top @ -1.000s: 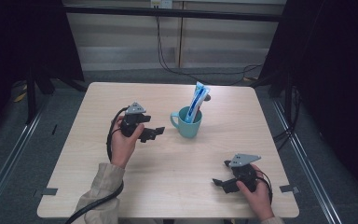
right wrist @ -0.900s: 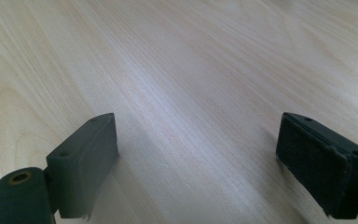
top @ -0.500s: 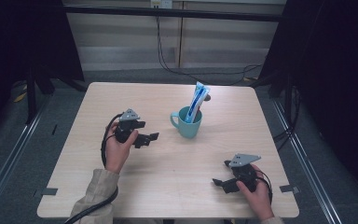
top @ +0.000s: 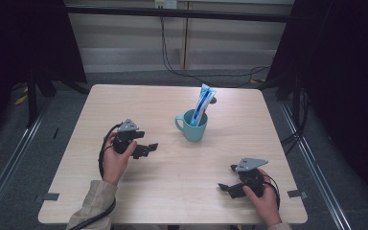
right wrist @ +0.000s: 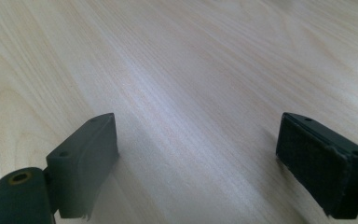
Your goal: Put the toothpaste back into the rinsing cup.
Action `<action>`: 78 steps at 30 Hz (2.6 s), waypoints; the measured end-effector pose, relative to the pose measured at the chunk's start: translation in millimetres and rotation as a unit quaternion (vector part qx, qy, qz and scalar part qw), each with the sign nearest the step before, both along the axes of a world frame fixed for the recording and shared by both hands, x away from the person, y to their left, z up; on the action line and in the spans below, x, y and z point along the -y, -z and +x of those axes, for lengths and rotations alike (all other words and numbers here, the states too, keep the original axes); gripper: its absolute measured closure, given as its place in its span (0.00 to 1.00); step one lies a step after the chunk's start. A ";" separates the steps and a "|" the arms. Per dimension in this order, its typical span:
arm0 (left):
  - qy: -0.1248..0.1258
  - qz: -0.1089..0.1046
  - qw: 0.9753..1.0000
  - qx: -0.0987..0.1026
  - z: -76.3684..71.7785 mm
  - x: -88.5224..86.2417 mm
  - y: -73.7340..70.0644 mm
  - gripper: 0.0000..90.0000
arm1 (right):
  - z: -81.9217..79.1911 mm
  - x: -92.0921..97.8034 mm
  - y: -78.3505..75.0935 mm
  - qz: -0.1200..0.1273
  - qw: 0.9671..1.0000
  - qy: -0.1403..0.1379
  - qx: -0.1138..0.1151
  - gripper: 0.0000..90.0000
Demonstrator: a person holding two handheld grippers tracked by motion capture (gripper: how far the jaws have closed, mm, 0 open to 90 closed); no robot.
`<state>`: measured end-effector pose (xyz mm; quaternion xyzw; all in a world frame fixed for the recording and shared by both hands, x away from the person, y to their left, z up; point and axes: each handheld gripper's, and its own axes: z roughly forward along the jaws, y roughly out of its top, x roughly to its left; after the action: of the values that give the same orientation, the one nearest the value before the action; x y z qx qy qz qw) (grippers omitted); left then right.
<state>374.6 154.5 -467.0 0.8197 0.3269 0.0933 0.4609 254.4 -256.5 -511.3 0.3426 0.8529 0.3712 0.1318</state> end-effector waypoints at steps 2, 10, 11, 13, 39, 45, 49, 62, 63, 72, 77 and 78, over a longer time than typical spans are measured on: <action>0.000 0.005 1.000 0.000 -1.2 -1.6 1.7 0.23 | 0.0 0.0 0.0 0.000 1.000 0.000 0.000 0.13; -0.002 0.011 1.000 0.000 -5.6 -9.6 8.6 0.23 | 0.0 0.0 0.0 0.000 1.000 0.000 0.000 0.13; -0.003 0.010 1.000 -0.001 -6.4 -10.2 10.0 0.23 | 0.0 0.0 0.0 0.000 1.000 0.000 0.000 0.13; -0.004 0.014 1.000 -0.002 -7.7 -11.9 12.4 0.23 | 0.0 0.0 0.0 0.000 1.000 0.000 0.000 0.13; -0.001 0.038 0.999 -0.001 -22.5 -25.8 29.5 0.23 | 0.0 0.0 0.0 0.000 1.000 0.000 0.000 0.13; -0.002 0.044 0.999 0.000 -24.5 -27.1 33.6 0.23 | 0.0 0.0 0.0 0.000 1.000 0.000 0.000 0.13; -0.003 0.052 0.999 0.001 -25.6 -28.5 36.3 0.23 | 0.0 0.0 0.0 0.000 1.000 0.000 0.000 0.13; -0.003 0.062 0.998 0.003 -28.8 -30.7 39.2 0.23 | 0.0 0.0 0.0 0.000 1.000 0.000 0.000 0.13; -0.002 0.063 0.998 0.002 -29.2 -30.8 39.7 0.23 | 0.0 0.0 0.0 0.000 1.000 0.000 0.000 0.13; -0.007 0.090 0.996 0.000 -30.3 -31.1 42.2 0.23 | 0.0 0.0 0.0 0.000 1.000 0.000 0.000 0.13; -0.008 0.099 0.995 0.001 -31.4 -29.2 42.6 0.22 | 0.0 0.0 0.0 0.000 1.000 0.000 0.000 0.13; -0.007 0.101 0.995 0.001 -31.7 -28.8 42.6 0.22 | 0.0 0.0 0.0 0.000 1.000 0.000 0.000 0.13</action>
<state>342.9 183.3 -509.6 0.8597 0.3210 0.1297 0.3756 254.4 -256.5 -511.3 0.3427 0.8528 0.3713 0.1319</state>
